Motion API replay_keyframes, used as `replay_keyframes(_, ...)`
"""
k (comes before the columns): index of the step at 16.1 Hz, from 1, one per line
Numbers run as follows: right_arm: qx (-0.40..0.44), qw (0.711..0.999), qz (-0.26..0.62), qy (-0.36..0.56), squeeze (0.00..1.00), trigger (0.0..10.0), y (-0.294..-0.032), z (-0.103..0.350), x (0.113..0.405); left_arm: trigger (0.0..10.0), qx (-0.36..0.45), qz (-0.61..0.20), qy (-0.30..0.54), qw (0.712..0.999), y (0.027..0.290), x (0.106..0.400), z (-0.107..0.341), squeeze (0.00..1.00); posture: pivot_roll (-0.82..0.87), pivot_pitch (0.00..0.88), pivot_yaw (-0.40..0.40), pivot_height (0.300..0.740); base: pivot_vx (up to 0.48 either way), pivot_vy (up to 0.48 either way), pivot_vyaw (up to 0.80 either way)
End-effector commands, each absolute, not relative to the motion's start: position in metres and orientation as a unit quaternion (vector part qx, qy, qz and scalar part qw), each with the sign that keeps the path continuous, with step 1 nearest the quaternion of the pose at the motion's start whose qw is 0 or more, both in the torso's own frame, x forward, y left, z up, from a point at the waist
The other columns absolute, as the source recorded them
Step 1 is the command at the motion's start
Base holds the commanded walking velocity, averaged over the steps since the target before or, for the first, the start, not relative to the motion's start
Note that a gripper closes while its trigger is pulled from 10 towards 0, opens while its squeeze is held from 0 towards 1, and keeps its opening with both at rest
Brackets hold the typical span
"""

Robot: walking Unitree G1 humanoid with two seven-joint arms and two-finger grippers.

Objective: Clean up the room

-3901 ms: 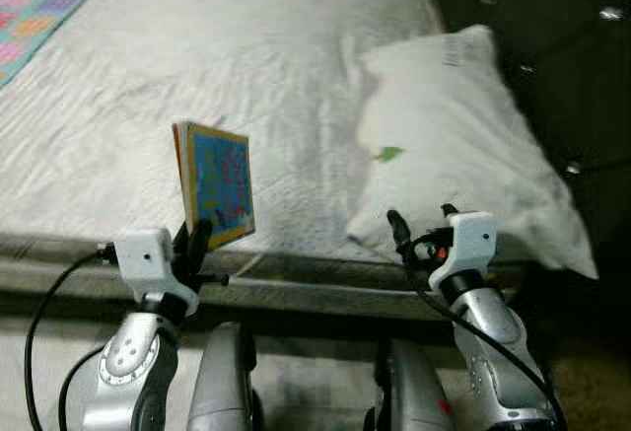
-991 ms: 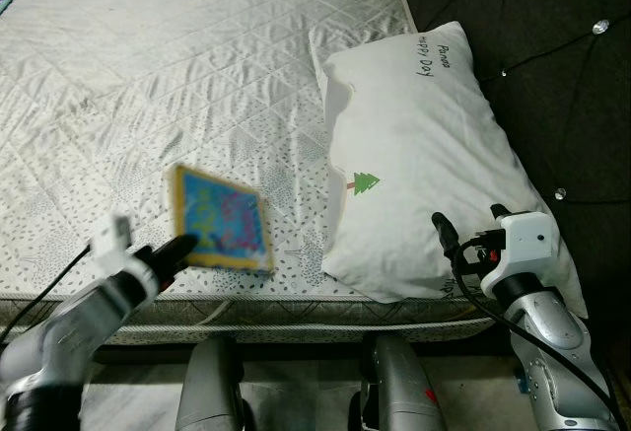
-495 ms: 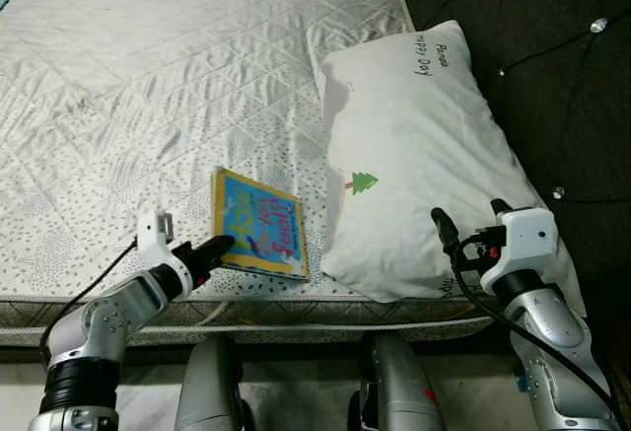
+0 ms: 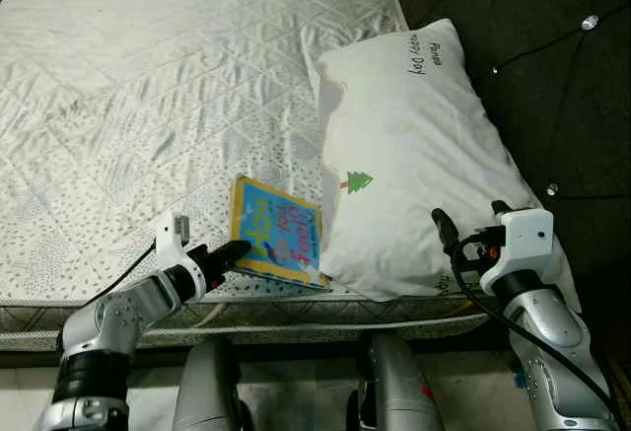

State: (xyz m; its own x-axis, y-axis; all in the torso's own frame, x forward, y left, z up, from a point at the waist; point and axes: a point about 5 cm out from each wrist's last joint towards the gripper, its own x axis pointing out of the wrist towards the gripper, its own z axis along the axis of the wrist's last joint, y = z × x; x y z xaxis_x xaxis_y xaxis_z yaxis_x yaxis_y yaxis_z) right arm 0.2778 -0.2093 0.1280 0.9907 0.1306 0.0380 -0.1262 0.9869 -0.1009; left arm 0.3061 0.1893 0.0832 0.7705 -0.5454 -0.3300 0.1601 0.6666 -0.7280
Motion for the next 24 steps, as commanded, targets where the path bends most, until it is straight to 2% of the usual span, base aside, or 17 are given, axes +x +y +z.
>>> replay_keyframes(1,-0.051,0.996,0.064,-0.024,0.00,10.0,-0.209,0.129,0.275,10.0,-0.347,-0.219,0.286,0.866,0.188,0.304,0.082,0.00,-0.11,0.191,-0.032,0.595,0.000,0.000,0.00)
replay_keyframes(2,-0.051,0.996,0.063,-0.024,0.00,10.0,-0.210,0.130,0.275,10.0,-0.346,-0.222,0.289,0.865,0.188,0.303,0.081,0.57,-0.12,0.192,-0.034,0.595,0.000,0.000,0.00)
replay_keyframes(3,-0.052,0.996,0.062,-0.024,0.00,10.0,-0.211,0.130,0.275,10.0,-0.345,-0.219,0.290,0.866,0.188,0.304,0.080,1.00,-0.12,0.192,-0.034,0.595,0.000,0.000,0.00)
replay_keyframes(13,-0.055,0.996,0.061,-0.025,0.00,10.0,-0.212,0.131,0.275,10.0,-0.347,-0.106,0.238,0.901,0.221,0.319,0.079,1.00,-0.12,0.193,-0.035,0.595,0.000,0.000,0.00)
replay_keyframes(16,-0.055,0.996,0.062,-0.025,0.00,10.0,-0.212,0.132,0.276,10.0,-0.347,-0.104,0.239,0.901,0.221,0.320,0.078,1.00,-0.12,0.192,-0.035,0.595,0.000,0.000,0.00)
replay_keyframes(18,-0.056,0.996,0.062,-0.026,0.00,10.0,-0.212,0.132,0.276,10.0,-0.333,-0.077,0.241,0.908,0.225,0.320,0.072,1.00,-0.12,0.193,-0.035,0.595,0.000,0.000,0.00)
replay_keyframes(24,-0.054,0.996,0.066,-0.027,0.00,10.0,-0.209,0.132,0.279,10.0,-0.309,-0.062,0.206,0.927,0.225,0.320,0.075,1.00,-0.11,0.179,-0.034,0.595,0.000,0.000,0.00)
